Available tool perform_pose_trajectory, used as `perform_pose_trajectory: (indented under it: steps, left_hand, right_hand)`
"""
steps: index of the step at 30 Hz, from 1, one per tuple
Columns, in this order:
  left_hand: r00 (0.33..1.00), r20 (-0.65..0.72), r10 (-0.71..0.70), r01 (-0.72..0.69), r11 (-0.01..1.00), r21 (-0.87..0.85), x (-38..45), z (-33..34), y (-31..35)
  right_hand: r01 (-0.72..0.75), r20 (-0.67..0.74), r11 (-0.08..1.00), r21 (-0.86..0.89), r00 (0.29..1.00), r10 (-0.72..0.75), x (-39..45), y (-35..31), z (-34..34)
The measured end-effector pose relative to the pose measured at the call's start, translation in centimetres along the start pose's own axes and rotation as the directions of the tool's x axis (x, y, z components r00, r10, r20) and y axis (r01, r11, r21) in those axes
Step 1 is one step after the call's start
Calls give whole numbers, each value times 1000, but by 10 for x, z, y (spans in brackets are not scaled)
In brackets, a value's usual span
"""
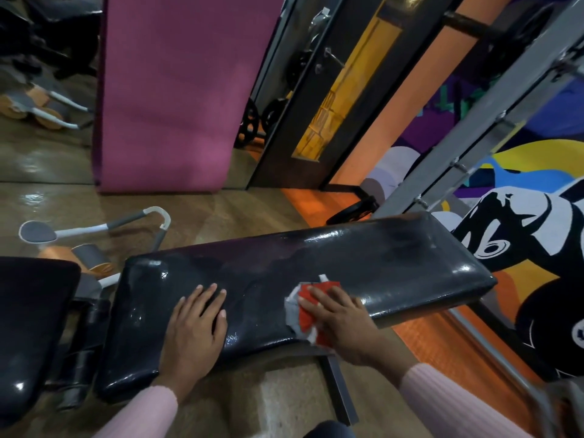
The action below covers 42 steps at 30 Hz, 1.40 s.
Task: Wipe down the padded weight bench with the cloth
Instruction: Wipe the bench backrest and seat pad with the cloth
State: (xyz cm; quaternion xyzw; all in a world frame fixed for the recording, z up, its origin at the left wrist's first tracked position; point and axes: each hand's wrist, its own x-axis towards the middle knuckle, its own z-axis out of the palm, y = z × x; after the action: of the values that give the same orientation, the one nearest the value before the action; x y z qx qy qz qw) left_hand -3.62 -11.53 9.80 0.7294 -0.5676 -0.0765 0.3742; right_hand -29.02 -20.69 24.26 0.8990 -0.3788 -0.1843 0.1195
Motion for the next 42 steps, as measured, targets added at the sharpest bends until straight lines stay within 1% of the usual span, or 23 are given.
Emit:
perform_pose_trajectory:
  steps: [4,6,8,10,12,13,15,17,19,20,21,22,24,26,27,29,31,33,34,35,37,40,42]
  left_hand:
    - [1000,-6,10,-10,1000,-3,-1,0,0]
    - [1000,-12,7,-7,1000,7,-1,-1,1]
    - [1000,-9,3,-2,1000,10,0,-1,1]
    - [1000,-3,3,-3,1000,9,1,-1,0]
    - [1000,-6,3,-3,1000,3,1,0,-1]
    - [1000,-9,5,-5,1000,-2,0,0,0]
    - [1000,-12,13,-13,1000,-12,0,0,-1]
    - [1000,-16,14,-15,1000,-17,0,1,-1]
    - [1000,-19,12,-12,1000,-14,-1,0,-1]
    - [1000,-21,11,-11,1000,-8,-1,0,0]
    - [1000,-20,10,-10,1000,-2,-1,-1,1]
    - [1000,-18,11,-11,1000,0,0,-1,1]
    - [1000,-15,14,-14,1000,-9,0,-1,0]
    - [1000,-13,12,-12,1000,-17,0,-1,-1]
    - [1000,-12,11,-11,1000,-15,0,0,-1]
    - [1000,-15,9,-9,1000,-19,0,0,-1]
    - [1000,-17,10,-10,1000,-21,0,0,-1]
    - [1000,-17,6,-6,1000,-13,0,0,-1]
    - [1000,-16,3,-3,1000,-9,0,0,-1]
    - [1000,-13,2,-2,1000,-7,0,0,-1]
    - [1000,-9,9,-9,1000,-3,1,0,-1]
    - [1000,-11,5,-5,1000,-5,1,1,-2]
    - [1000,-19,9,-9,1000,-15,1,2,-1]
  right_hand:
    - [-174,5,984,-25,985,174,30,21,-23]
    - [-194,-4,981,24,981,194,57,4,-27]
    - [-130,1,991,40,992,130,69,-20,-26]
    - [0,14,1000,6,1000,0,58,-35,-21]
    - [120,11,993,-20,993,-120,35,-28,-14]
    - [146,20,989,-27,989,-145,25,-19,-13]
    - [98,36,994,-55,995,-96,18,3,-15]
    - [-36,34,997,-72,999,39,32,15,-22]
    - [-145,27,989,-11,989,146,57,6,-29]
    - [-169,25,985,28,985,168,68,-6,-31]
    - [-160,18,985,57,987,160,75,-21,-30]
    - [-115,5,991,66,993,115,76,-36,-24]
    - [36,-33,999,38,999,-35,58,-57,-10]
    - [179,-64,983,33,982,-176,33,-52,2]
    - [209,-57,977,37,977,-207,25,-42,2]
    - [172,-74,985,25,983,-170,25,-19,-3]
    - [28,-86,999,22,996,-26,47,-8,-13]
    - [-90,-60,995,48,994,93,73,-19,-21]
    - [-101,-58,994,48,993,104,83,-31,-22]
    - [-76,-54,996,48,995,78,87,-44,-22]
    - [62,-47,998,29,997,-60,79,-65,-16]
    - [267,-61,964,-1,962,-267,43,-59,-1]
    - [272,-46,962,-30,961,-273,31,-32,1]
